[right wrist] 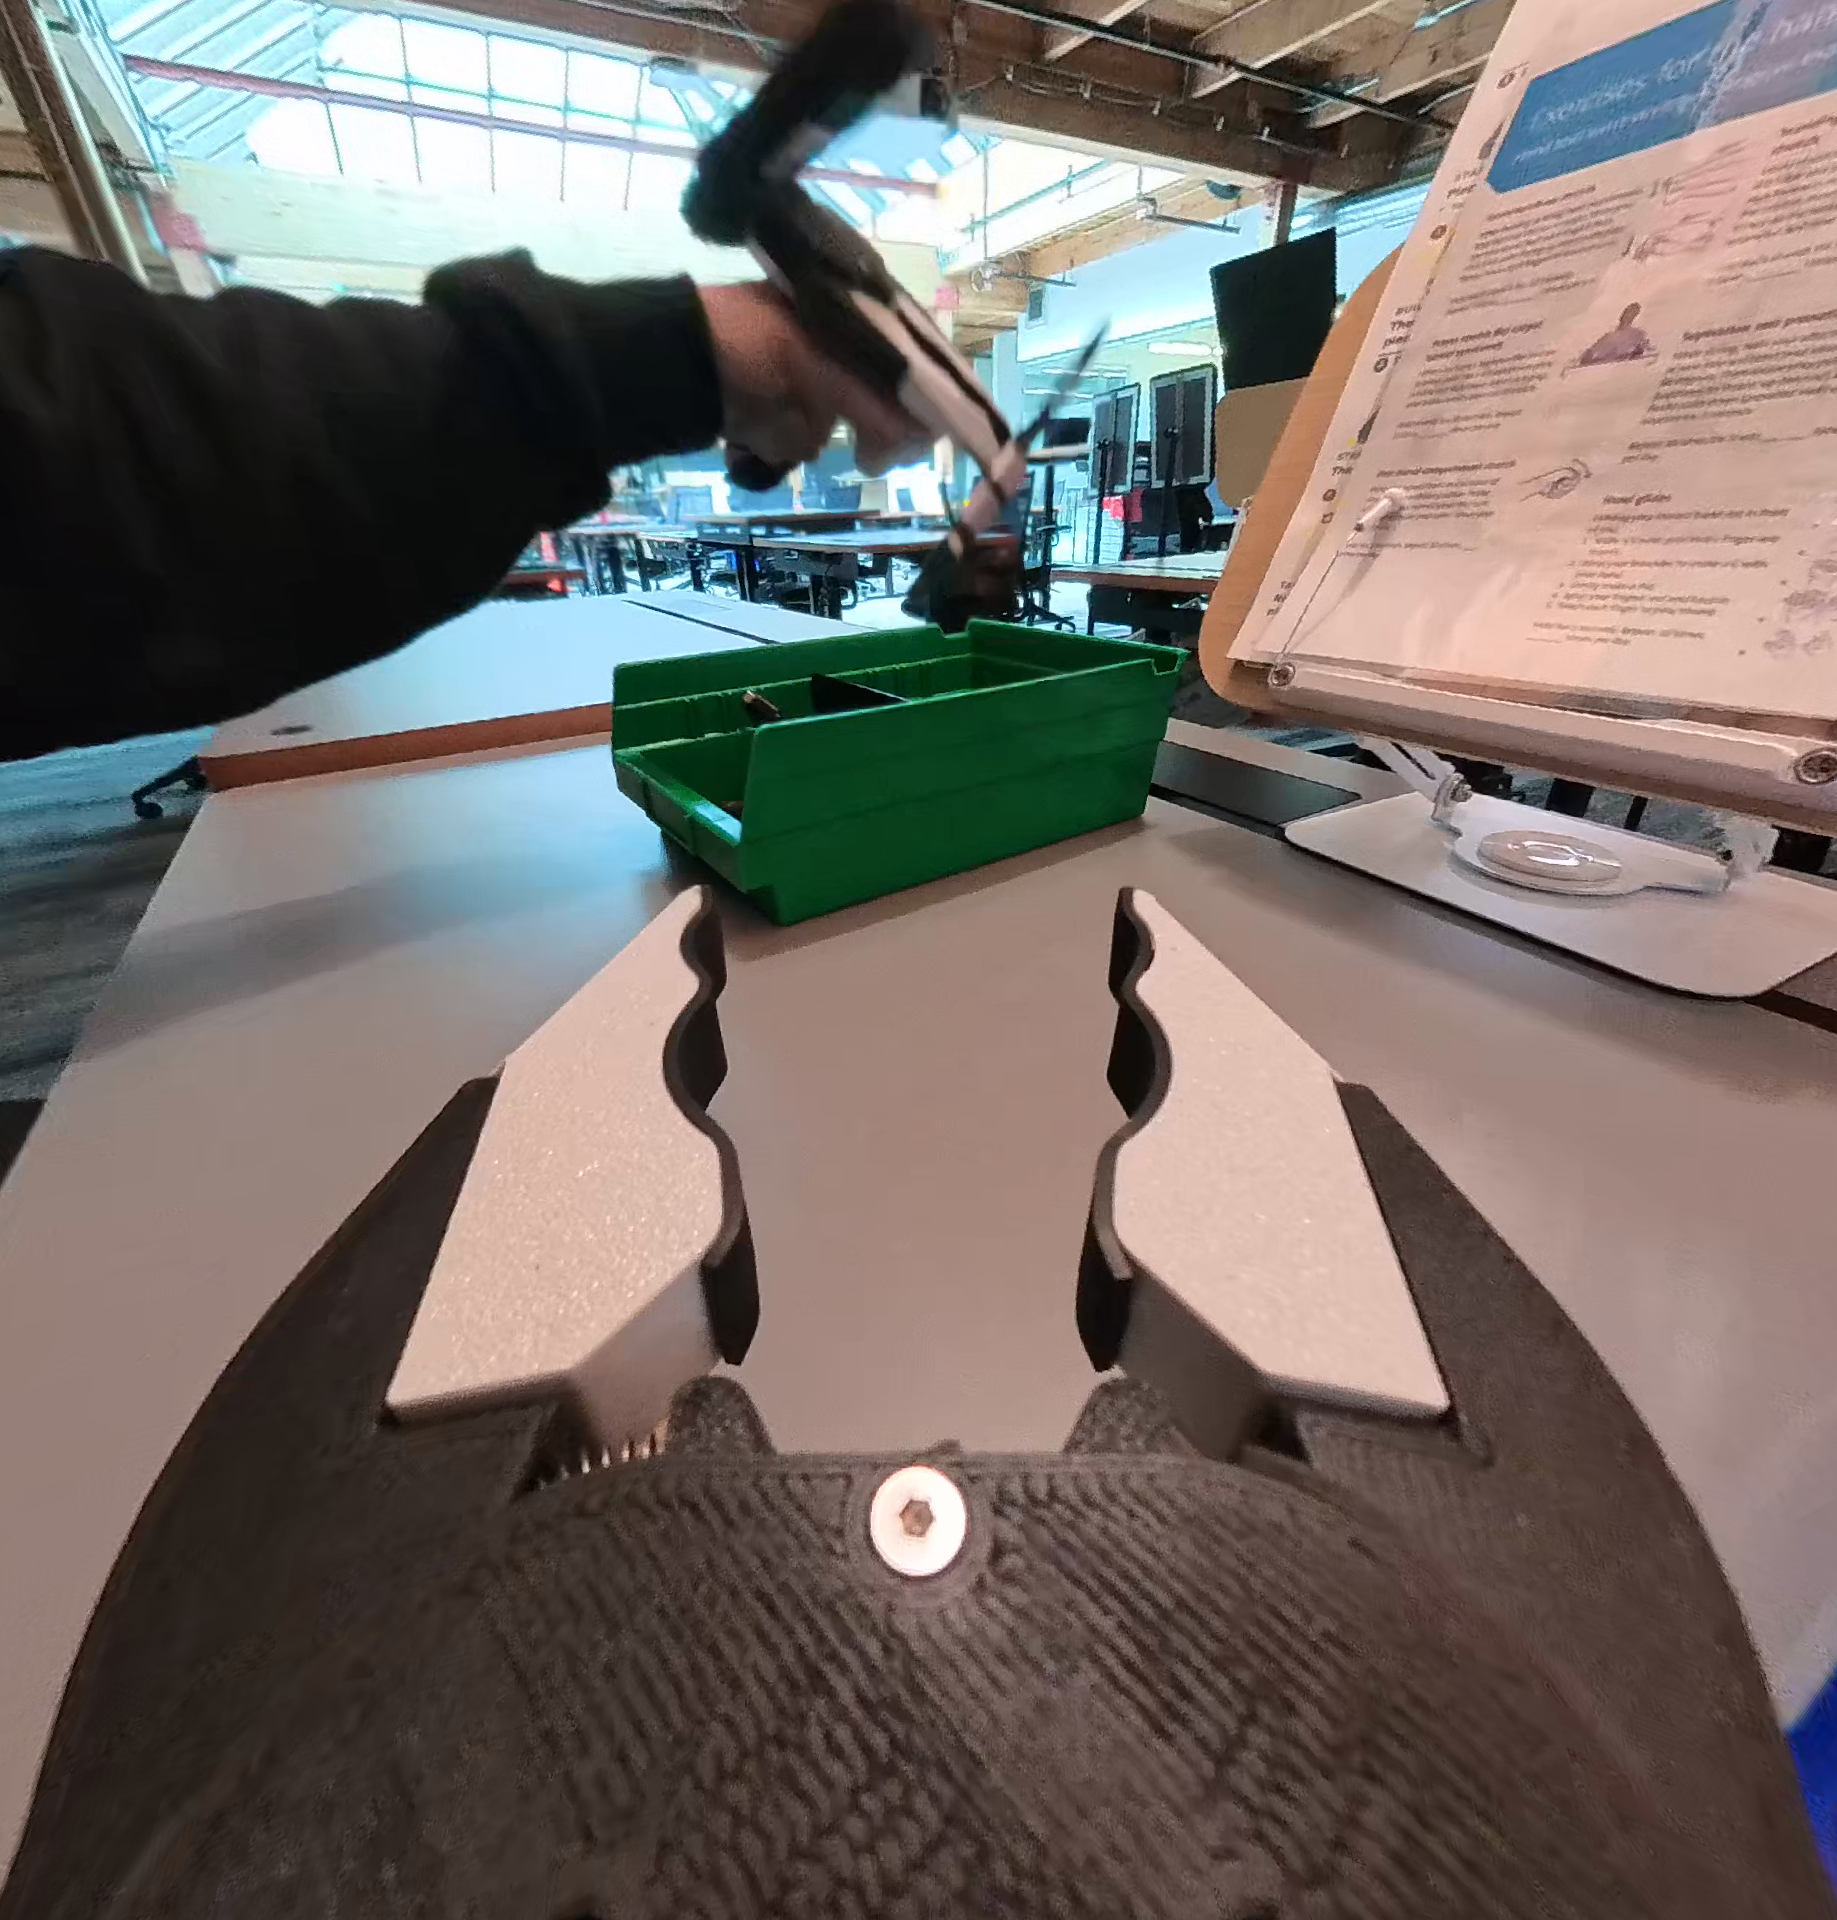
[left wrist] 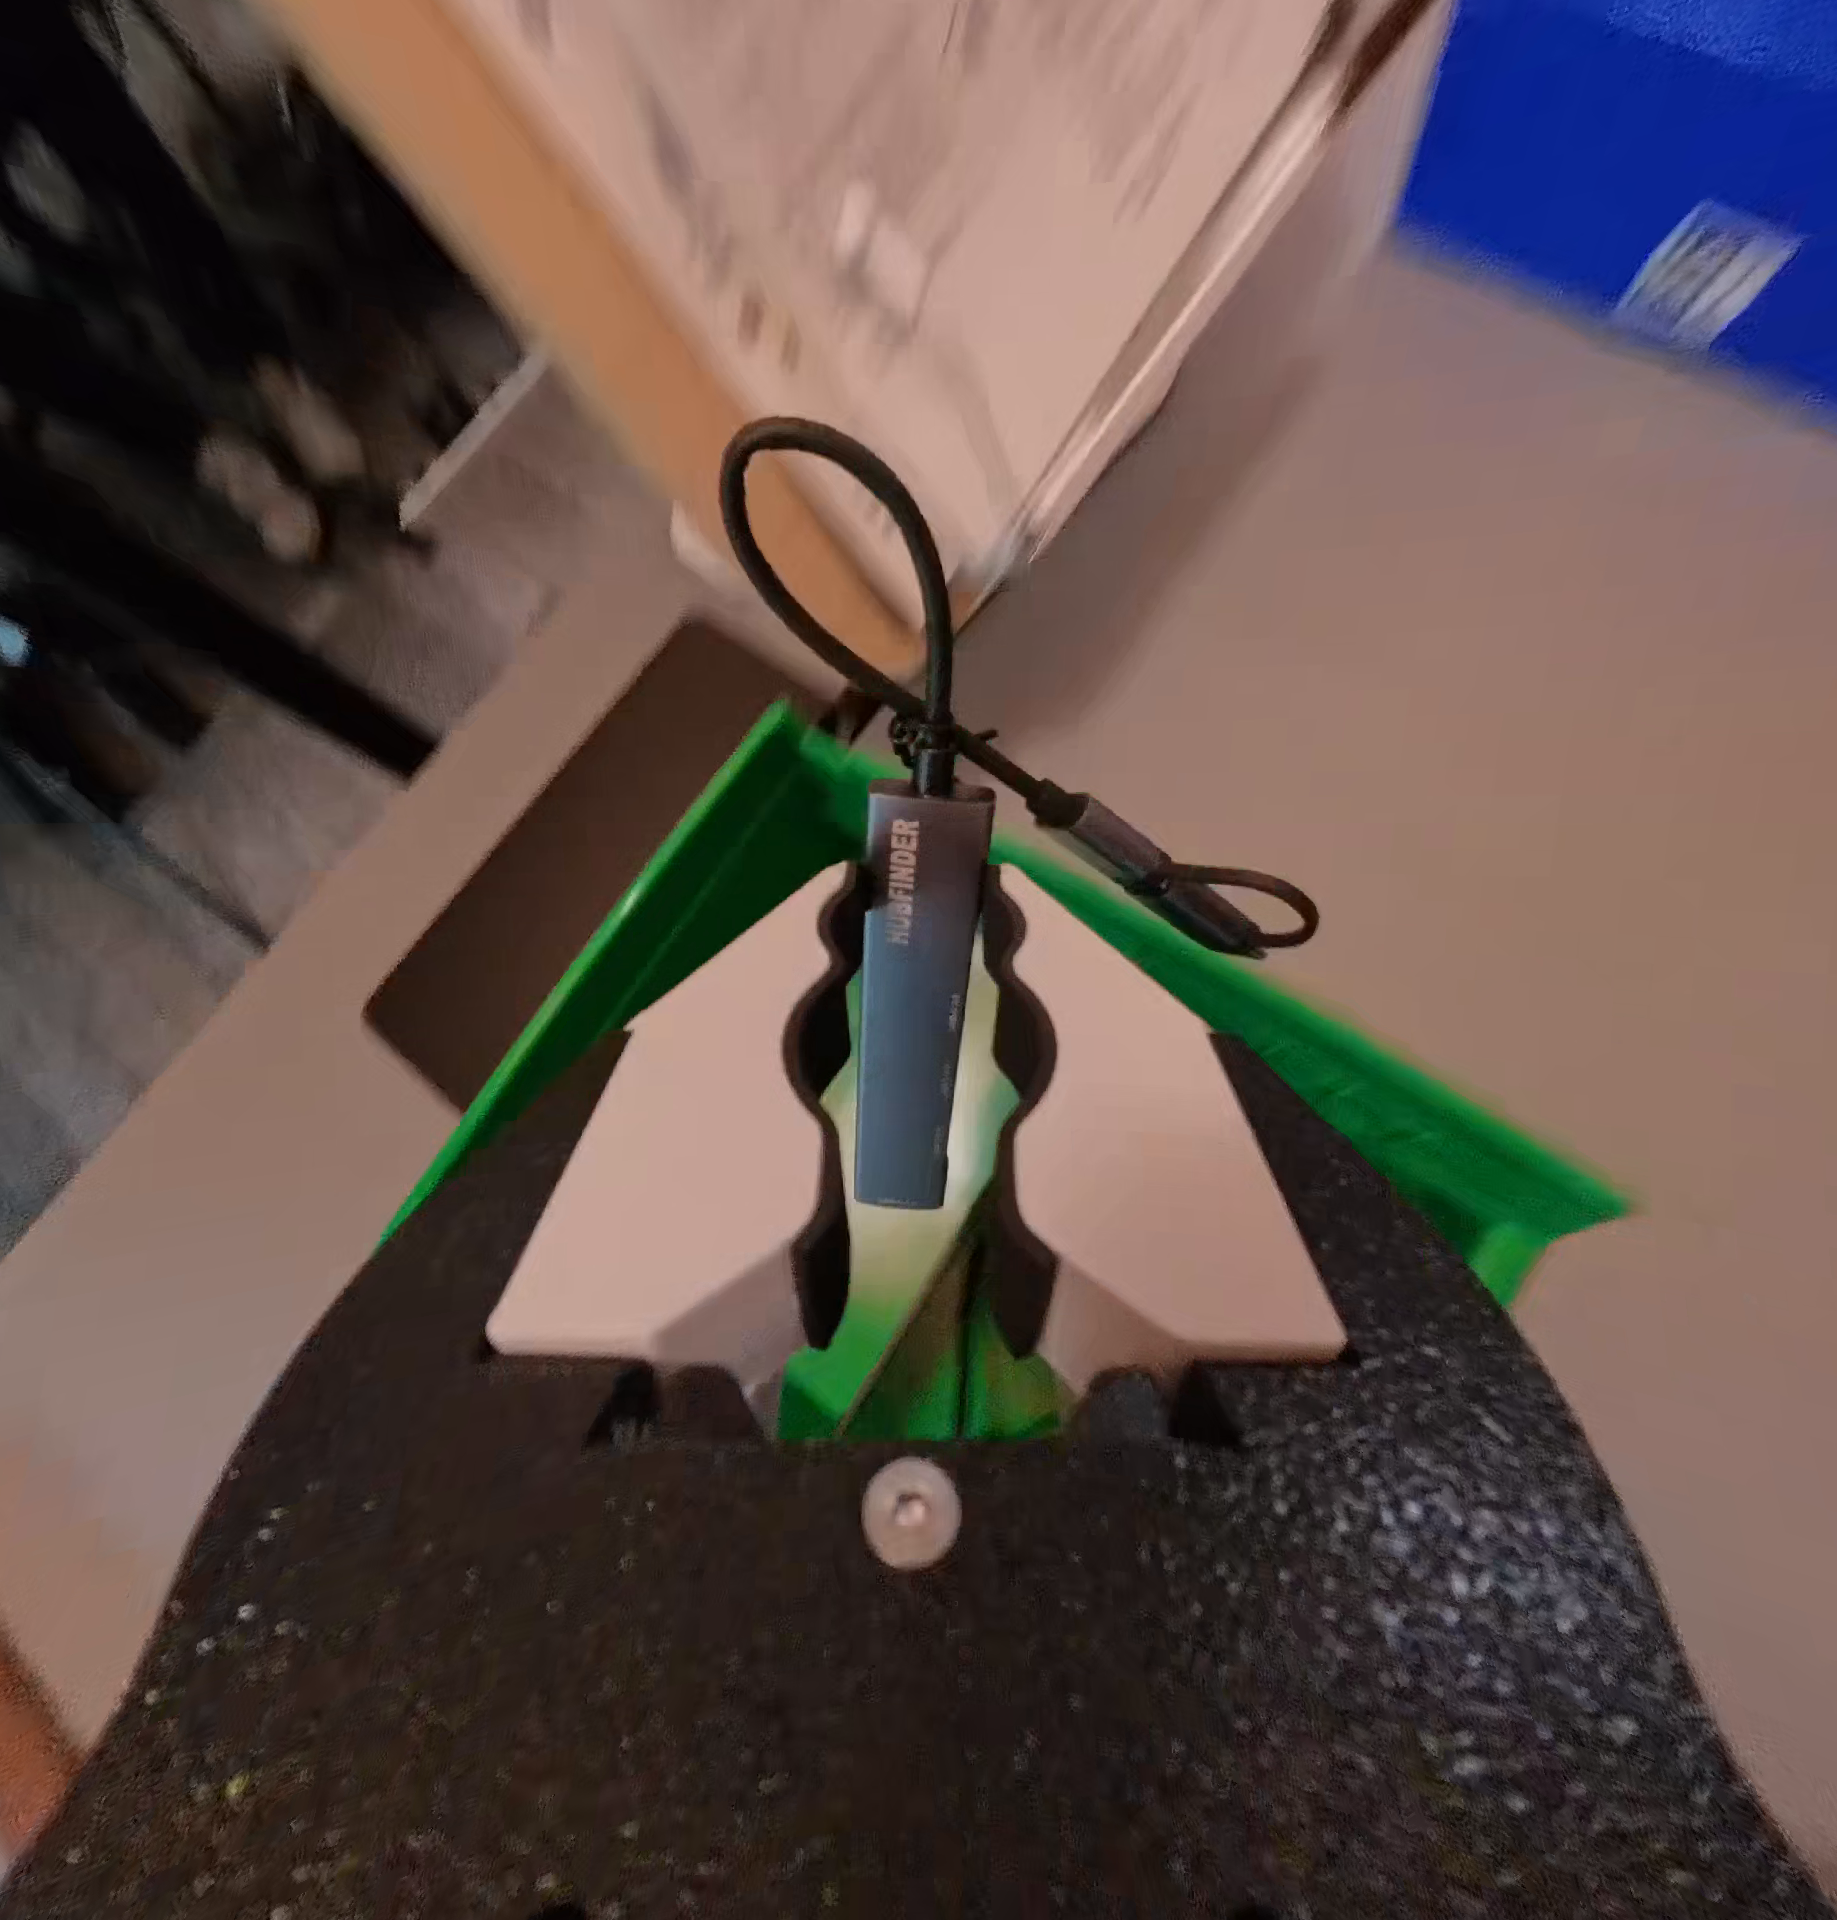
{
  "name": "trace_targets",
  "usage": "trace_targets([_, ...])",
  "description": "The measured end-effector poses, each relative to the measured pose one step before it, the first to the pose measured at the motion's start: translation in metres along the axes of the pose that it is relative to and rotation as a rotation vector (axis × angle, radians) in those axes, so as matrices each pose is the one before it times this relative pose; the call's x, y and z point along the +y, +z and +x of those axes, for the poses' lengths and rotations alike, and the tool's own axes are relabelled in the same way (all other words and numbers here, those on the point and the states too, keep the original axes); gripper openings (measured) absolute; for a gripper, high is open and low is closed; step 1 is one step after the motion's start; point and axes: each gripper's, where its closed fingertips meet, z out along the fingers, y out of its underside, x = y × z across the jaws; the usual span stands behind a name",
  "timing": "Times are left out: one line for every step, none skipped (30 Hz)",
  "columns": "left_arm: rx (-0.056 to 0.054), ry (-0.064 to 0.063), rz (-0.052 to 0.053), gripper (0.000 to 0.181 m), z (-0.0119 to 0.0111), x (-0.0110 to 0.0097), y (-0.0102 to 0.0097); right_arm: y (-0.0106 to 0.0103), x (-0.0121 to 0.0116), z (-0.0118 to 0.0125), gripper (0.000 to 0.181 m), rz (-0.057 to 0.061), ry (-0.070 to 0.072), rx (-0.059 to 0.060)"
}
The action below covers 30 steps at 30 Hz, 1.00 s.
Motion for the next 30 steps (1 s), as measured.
trace_targets([0.0235,-0.0097,0.0909,0.02,0.01476,-0.02126,-0.01656,0.00096,-0.00076,-0.00119,0.074,0.0043,0.0099,-0.0006])
trace_targets([0.0404,-0.0083,0.0934,0.021,0.01958,-0.02172,-0.01363,0.00136,-0.0014,-0.00123,0.074,0.0078,0.0099,0.0019])
trace_targets([0.067,-0.0076,0.0795,0.02,0.02573,-0.01906,-0.00931,0.00149,-0.00299,-0.00157,0.074,0.015,0.0075,0.0031])
trace_targets([0.0684,-0.0125,0.0568,0.02,0.02738,-0.01373,-0.00414,0.00184,-0.0043,-0.00292,0.074,0.0216,0.0077,-0.0038])
trace_targets([0.0549,-0.0197,0.0429,0.02,0.02611,-0.00861,0.00116,0.00237,-0.0051,-0.00397,0.073,0.0251,0.0141,-0.0117])
trace_targets([0.0601,-0.0282,0.0248,0.02,0.02642,-0.00179,0.00592,0.0031,-0.00567,-0.00437,0.072,0.0272,0.0213,-0.0168])
trace_targets([0.0691,-0.0359,0.0091,0.02,0.0266,0.00459,0.00993,0.0039,-0.00487,-0.00412,0.069,0.0264,0.0262,-0.0186])
trace_targets([0.0631,-0.0429,0.0076,0.02,0.02354,0.00848,0.01375,0.00451,-0.00258,-0.00334,0.067,0.0193,0.031,-0.0161])
trace_targets([0.0606,-0.0432,0.0023,0.02,0.02036,0.01225,0.01592,0.0048,-0.0003,-0.00525,0.068,0.008,0.0333,-0.0275])
trace_targets([0.0699,-0.0289,-0.0022,0.02,0.01907,0.01417,0.01675,0.00455,0.0022,-0.00764,0.068,-0.0054,0.026,-0.04])
trace_targets([0.0668,-0.0168,-0.0023,0.02,0.01612,0.01409,0.01693,0.00382,0.00366,-0.00728,0.068,-0.0106,0.008,-0.0355])
trace_targets([0.0493,-0.0135,-0.0139,0.02,0.0114,0.01449,0.01601,0.00255,0.00506,-0.0053,0.067,-0.017,-0.0129,-0.0218])
trace_targets([0.0304,-0.009,-0.0273,0.02,0.00704,0.01392,0.01422,0.0012,0.00564,-0.00403,0.067,-0.0238,-0.0276,-0.0137])
trace_targets([0.015,-0.0029,-0.0337,0.02,0.00374,0.01206,0.012,-0.00016,0.00413,-0.00341,0.067,-0.0176,-0.0322,-0.0096])
trace_targets([0.0041,0.0002,-0.0361,0.02,0.00172,0.0097,0.00981,-0.00132,0.00377,-0.00496,0.056,-0.0119,-0.0298,-0.0228])
trace_targets([-0.0009,-0.0022,-0.0235,0.02,0.00108,0.00571,0.00774,-0.00143,0.00359,-0.00336,0.041,-0.0099,-0.0168,-0.0169])
trace_targets([0.0013,-0.0026,-0.0128,0.02,0.00155,0.00243,0.00604,-0.00129,0.00211,0.00021,0.027,-0.0049,-0.0083,0.0037])
trace_targets([-0.0042,0.0029,-0.0071,0.02,0.00096,0.00049,0.00438,-0.00136,0.0002,0.00132,0.026,0.0034,-0.0078,0.0075])
trace_targets([-0.0172,0.0127,-0.0028,0.02,-0.00075,-0.00099,0.00228,-0.00162,-0.00004,0.00184,0.025,-0.0022,0.006,-0.0008])
trace_targets([-0.0103,0.0198,-0.0048,0.021,0.00069,-0.00117,0.00134,-0.00187,-0.00131,0.00048,0.024,0.0011,0.0168,-0.0188])
trace_targets([-0.0061,0.0212,0.0139,0.021,0.00171,-0.0039,0.0009,-0.0021,-0.0049,0.00204,0.023,0.0258,0.0169,-0.0028])
trace_targets([-0.0072,0.02,0.0324,0.021,0.00221,-0.00653,0.00045,-0.00236,-0.00788,0.00174,0.022,0.0515,0.0179,0.0011])
trace_targets([-0.0194,0.0157,0.036,0.025,0.00108,-0.00729,-0.00069,-0.0028,-0.00852,0.00249,0.022,0.0541,0.0181,0.0083])
trace_targets([-0.0378,0.0174,0.0346,0.042,-0.00151,-0.0068,-0.00231,-0.00319,-0.00808,0.00341,0.022,0.0512,0.017,0.0128])
trace_targets([-0.0489,0.0159,0.0339,0.058,-0.00319,-0.0048,-0.00365,-0.00325,-0.00775,0.00277,0.021,0.0505,0.0275,0.0034])
trace_targets([-0.0402,0.0132,0.0353,0.062,-0.00199,-0.00193,-0.00392,-0.00334,-0.00837,0.00225,0.021,0.0542,0.0342,-0.0017])
trace_targets([-0.0126,0.018,0.0339,0.058,0.00236,0.0019,-0.00314,-0.00335,-0.00951,0.00285,0.021,0.0631,0.0297,0.0053])
trace_targets([0.0007,0.0123,0.0318,0.056,0.00463,0.00545,-0.00173,-0.00301,-0.00825,0.00351,0.022,0.0527,0.0301,0.0122])
trace_targets([-0.0041,-0.0017,0.0313,0.056,0.00341,0.00751,-0.00016,-0.00193,-0.00522,0.00159,0.022,0.0303,0.0266,-0.0006])
trace_targets([-0.0092,-0.0182,0.0319,0.056,0.00164,0.00861,0.00101,-0.0009,-0.00315,0.0001,0.022,0.0196,0.0199,-0.0095])
